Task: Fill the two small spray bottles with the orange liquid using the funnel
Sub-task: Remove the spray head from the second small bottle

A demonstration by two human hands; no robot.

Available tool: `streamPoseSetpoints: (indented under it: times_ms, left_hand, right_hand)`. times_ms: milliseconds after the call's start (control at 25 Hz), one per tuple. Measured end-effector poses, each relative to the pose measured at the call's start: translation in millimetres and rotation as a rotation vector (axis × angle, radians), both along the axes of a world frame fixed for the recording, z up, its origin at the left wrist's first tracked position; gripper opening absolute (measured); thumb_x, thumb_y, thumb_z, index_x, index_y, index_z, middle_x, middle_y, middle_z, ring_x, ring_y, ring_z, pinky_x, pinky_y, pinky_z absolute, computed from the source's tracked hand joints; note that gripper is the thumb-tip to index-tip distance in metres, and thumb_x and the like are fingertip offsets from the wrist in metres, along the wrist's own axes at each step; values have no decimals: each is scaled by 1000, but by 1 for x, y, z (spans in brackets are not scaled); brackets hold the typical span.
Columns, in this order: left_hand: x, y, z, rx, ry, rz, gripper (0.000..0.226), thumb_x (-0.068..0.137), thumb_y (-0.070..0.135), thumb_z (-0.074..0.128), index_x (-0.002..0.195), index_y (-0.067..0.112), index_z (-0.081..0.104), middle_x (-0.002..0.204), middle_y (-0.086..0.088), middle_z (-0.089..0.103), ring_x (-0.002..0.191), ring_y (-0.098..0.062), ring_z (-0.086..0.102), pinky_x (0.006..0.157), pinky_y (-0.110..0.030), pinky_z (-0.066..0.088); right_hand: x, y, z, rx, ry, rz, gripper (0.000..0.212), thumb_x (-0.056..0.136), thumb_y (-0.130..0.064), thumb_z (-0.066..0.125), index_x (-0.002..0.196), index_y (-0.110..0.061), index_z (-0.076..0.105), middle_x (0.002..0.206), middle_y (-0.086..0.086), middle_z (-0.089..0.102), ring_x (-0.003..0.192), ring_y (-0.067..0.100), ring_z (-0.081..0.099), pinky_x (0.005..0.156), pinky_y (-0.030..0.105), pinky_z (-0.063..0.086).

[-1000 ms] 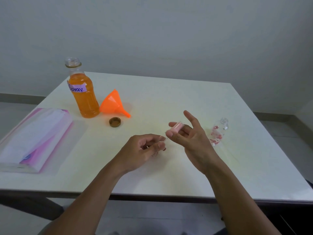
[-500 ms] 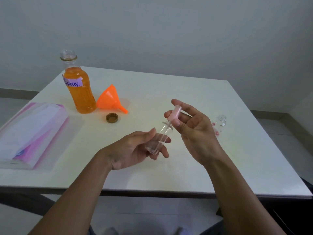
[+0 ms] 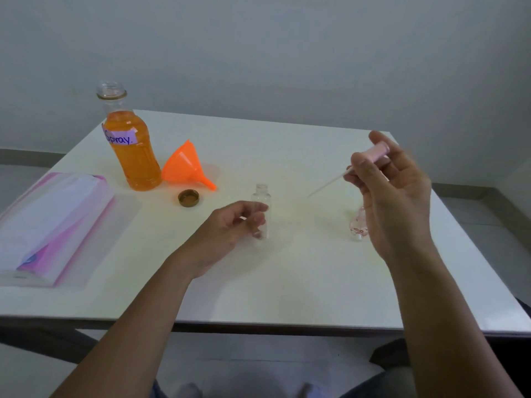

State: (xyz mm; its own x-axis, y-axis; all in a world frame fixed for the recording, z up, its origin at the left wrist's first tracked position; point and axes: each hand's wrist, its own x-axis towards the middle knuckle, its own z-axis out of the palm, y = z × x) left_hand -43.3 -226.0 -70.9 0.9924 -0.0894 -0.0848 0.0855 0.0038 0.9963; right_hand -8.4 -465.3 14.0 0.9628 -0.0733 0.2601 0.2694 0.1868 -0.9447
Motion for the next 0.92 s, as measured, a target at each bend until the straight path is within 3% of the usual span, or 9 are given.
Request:
streamPoseSetpoints:
  times_ms: [80, 160, 320, 440, 640, 800, 920]
  left_hand:
    - [5, -7, -1, 107, -48, 119, 23, 90, 34, 68, 110, 22, 68, 103, 7, 72, 89, -7, 69, 85, -24, 46]
    - [10, -15, -4, 183, -105, 190, 16, 90, 30, 70, 103, 22, 68, 108, 10, 73, 97, -1, 68, 84, -20, 45]
    - [14, -29, -12, 366, -210, 229, 16, 87, 31, 72, 99, 22, 67, 100, 16, 71, 90, 0, 65, 73, -7, 43]
    - [13, -33, -17, 429, -253, 217, 23, 84, 31, 75, 106, 25, 68, 93, 17, 68, 86, -2, 63, 70, -3, 40]
    - [15, -31, -23, 451, -290, 176, 41, 81, 34, 78, 119, 26, 64, 104, 14, 68, 87, -5, 63, 77, -7, 45]
    - [15, -29, -25, 443, -277, 169, 57, 74, 36, 84, 125, 27, 60, 107, 13, 67, 91, -6, 62, 80, -8, 46]
    - [14, -28, -27, 451, -298, 173, 54, 74, 30, 85, 122, 25, 61, 106, 12, 67, 89, -7, 63, 80, -9, 46]
  right_hand:
    - [2, -4, 1, -148, 24, -10, 51, 85, -8, 79, 131, -16, 61, 93, 7, 76, 81, 14, 72, 79, 24, 59]
    - [4, 3, -10, -353, 109, 53, 48, 79, -11, 86, 122, -16, 65, 87, 8, 79, 74, 16, 74, 70, 25, 58]
    - [14, 17, -47, -639, 312, 94, 42, 73, -32, 89, 108, -21, 69, 74, 0, 78, 71, 16, 76, 69, 34, 62]
    - [28, 23, -67, -792, 310, -5, 41, 73, -38, 86, 107, -22, 70, 74, -2, 76, 69, 10, 73, 65, 29, 60]
    - [35, 28, -81, -880, 276, -57, 45, 76, -35, 85, 115, -21, 69, 78, -5, 68, 70, 2, 64, 54, 19, 42]
    - [33, 26, -83, -897, 257, -63, 55, 77, -37, 84, 126, -20, 66, 81, -5, 69, 74, -1, 62, 56, 16, 41]
    - [30, 26, -87, -903, 244, -78, 48, 80, -38, 82, 122, -20, 68, 78, -8, 71, 71, -4, 63, 53, 13, 41]
